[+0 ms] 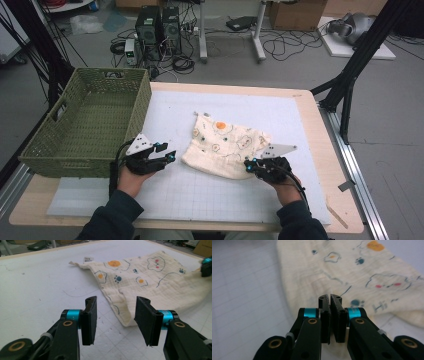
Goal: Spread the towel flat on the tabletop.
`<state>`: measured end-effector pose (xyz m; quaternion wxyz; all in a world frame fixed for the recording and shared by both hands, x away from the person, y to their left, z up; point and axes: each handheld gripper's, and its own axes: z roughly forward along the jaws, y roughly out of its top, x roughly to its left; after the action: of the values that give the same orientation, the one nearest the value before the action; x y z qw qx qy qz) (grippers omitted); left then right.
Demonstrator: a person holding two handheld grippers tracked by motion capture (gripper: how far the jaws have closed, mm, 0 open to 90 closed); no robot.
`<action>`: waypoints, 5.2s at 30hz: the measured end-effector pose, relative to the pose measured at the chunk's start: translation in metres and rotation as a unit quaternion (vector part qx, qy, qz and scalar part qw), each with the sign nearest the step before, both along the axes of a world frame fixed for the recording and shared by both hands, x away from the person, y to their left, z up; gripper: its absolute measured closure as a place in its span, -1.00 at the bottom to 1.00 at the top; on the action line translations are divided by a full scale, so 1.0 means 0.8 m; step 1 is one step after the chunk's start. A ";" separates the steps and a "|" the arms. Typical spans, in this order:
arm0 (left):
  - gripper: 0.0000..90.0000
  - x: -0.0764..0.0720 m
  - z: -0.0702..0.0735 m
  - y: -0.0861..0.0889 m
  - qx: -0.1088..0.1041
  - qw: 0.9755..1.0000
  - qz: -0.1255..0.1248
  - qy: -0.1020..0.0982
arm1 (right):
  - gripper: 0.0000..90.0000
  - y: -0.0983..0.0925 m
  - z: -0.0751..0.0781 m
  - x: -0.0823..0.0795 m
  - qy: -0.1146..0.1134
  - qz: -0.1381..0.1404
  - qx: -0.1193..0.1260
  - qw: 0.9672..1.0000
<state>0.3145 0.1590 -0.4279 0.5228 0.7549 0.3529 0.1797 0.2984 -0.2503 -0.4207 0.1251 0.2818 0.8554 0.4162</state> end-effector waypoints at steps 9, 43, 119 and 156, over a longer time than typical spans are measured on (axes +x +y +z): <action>-0.01 0.011 0.004 -0.004 -0.001 1.000 0.030 -0.006 | 0.88 0.003 -0.021 -0.049 0.036 0.067 -0.027 0.997; 0.23 0.098 -0.029 -0.105 0.126 0.991 -0.005 0.049 | 0.13 -0.040 0.003 -0.021 -0.044 -0.131 0.031 0.990; 0.18 0.061 -0.026 -0.025 0.063 0.992 0.064 0.089 | 0.93 -0.002 -0.027 0.123 0.013 -0.216 -0.052 0.975; 0.89 0.118 -0.021 -0.053 0.088 0.989 0.111 0.041 | 0.92 -0.002 -0.026 0.083 -0.005 -0.178 -0.068 0.982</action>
<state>0.4093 0.1164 -0.4450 0.4162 0.7611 0.4379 0.2362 0.3652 -0.2519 -0.4412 0.2203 0.4188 0.8171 0.3291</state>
